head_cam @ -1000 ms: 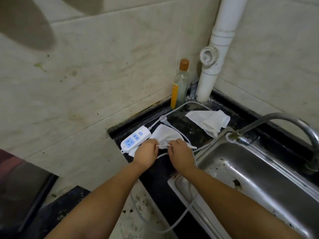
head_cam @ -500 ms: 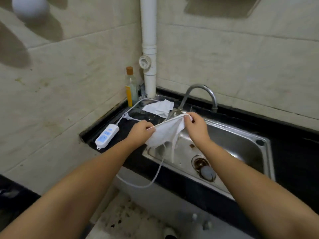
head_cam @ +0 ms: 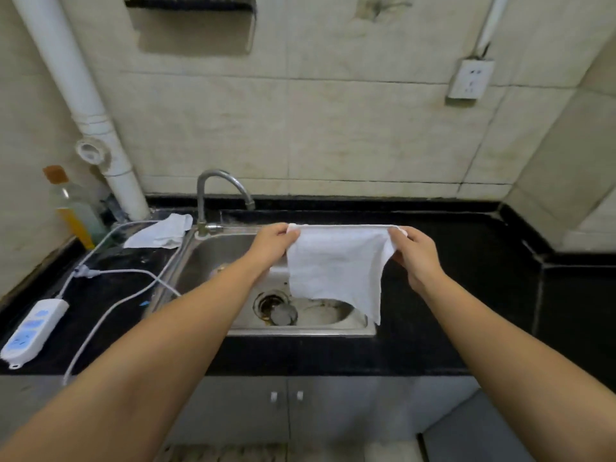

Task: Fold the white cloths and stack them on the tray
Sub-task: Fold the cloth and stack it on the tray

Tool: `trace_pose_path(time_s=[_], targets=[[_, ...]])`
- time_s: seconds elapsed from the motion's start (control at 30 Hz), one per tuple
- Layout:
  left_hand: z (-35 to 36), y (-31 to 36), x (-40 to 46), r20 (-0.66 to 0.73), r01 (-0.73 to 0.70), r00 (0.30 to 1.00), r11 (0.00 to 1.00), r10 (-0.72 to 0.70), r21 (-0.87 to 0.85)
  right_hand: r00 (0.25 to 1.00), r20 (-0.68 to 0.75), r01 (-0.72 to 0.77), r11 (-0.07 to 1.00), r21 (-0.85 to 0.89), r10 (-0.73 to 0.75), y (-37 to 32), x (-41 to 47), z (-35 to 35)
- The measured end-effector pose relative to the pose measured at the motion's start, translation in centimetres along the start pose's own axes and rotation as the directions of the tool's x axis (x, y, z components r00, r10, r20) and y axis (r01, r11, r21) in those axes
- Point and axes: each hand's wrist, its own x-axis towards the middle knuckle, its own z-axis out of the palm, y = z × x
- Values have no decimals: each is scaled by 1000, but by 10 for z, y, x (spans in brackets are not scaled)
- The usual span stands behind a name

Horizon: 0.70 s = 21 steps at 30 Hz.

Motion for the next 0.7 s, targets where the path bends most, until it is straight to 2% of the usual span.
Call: trace_pose_path(time_s=[0.13, 0.3, 0.47, 0.6, 0.7], targets=[[84, 16, 31, 39, 0, 999, 1000, 0, -11, 996, -89, -21, 995, -102, 12, 13, 30, -80], [180, 30, 82, 41, 1, 999, 999, -3, 37, 992, -122, -43, 985, -166, 23, 24, 89, -162], [245, 38, 125, 28, 59, 998, 997, -57, -48, 996, -85, -26, 982, -186, 11, 37, 142, -217], [269, 27, 128, 109, 115, 989, 988, -104, -103, 998, -24, -69, 976, -205, 65, 64, 162, -246], [274, 2, 119, 190, 223, 959, 974, -212, -36, 988, 38, -141, 966, -219, 153, 96, 156, -255]])
